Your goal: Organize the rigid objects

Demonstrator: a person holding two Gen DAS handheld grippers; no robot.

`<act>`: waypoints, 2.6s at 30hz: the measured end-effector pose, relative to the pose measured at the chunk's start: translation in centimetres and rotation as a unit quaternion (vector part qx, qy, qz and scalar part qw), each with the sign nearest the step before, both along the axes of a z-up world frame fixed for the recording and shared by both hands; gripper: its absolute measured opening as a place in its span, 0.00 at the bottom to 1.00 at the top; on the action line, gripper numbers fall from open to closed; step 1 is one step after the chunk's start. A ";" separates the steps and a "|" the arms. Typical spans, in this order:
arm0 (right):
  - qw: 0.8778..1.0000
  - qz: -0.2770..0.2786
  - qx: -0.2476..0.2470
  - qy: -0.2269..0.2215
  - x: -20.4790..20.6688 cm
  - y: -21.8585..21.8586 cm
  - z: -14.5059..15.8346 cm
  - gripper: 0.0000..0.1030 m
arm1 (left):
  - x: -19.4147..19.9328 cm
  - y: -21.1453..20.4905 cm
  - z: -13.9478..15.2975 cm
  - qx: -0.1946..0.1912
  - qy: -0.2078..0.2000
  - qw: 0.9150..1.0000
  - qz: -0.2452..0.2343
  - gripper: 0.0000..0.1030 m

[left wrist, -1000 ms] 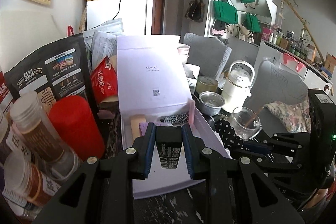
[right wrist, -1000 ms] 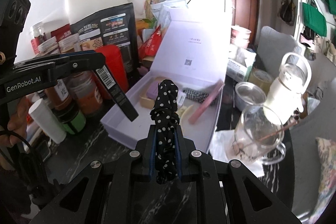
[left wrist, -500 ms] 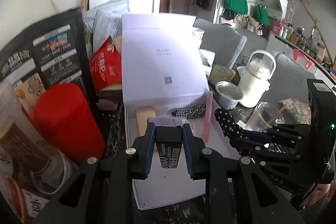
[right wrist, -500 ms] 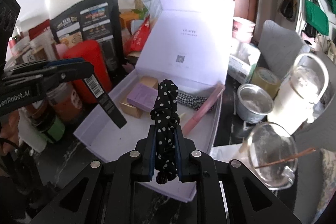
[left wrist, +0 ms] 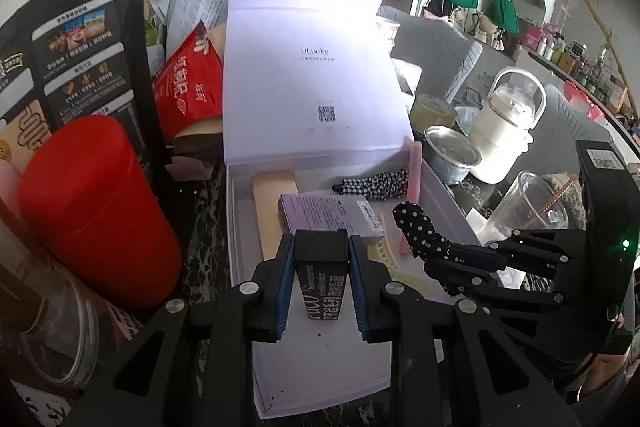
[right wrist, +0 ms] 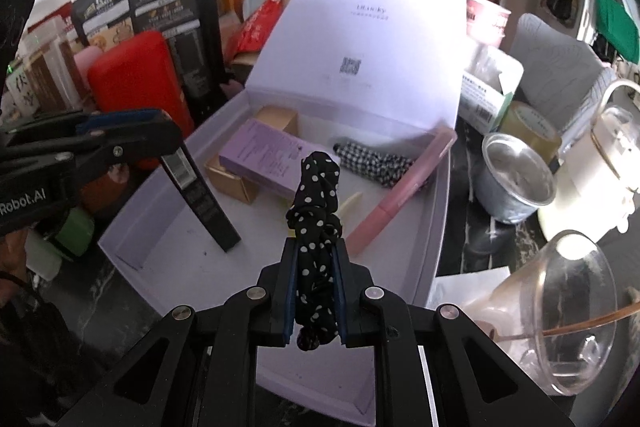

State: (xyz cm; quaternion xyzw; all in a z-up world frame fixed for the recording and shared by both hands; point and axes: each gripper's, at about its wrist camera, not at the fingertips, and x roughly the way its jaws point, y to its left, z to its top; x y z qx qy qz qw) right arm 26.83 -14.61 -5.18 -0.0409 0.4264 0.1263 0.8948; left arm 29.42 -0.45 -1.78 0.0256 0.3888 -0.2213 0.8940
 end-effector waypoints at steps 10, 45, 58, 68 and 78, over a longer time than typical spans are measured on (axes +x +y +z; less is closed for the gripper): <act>1.000 -0.005 -0.004 0.029 0.9 0.1 -1.9 0.16 | 1.2 -0.8 -2.8 0.013 0.046 0.999 -0.004 0.25; 1.000 -0.025 0.001 0.015 -1.2 -0.7 1.5 0.31 | -0.8 -0.3 1.0 0.033 0.018 0.998 0.041 0.88; 0.999 -0.030 -0.002 -0.032 -4.1 -0.4 5.5 0.34 | -3.9 0.4 5.0 0.029 -0.018 0.998 0.051 0.88; 0.996 -0.031 -0.007 -0.084 -7.5 0.1 9.2 0.34 | -7.7 0.9 8.5 0.031 -0.064 0.996 0.062 0.88; 0.993 -0.040 -0.014 -0.114 -10.2 0.4 11.0 0.41 | -10.9 1.4 9.9 0.028 -0.085 0.994 0.063 0.88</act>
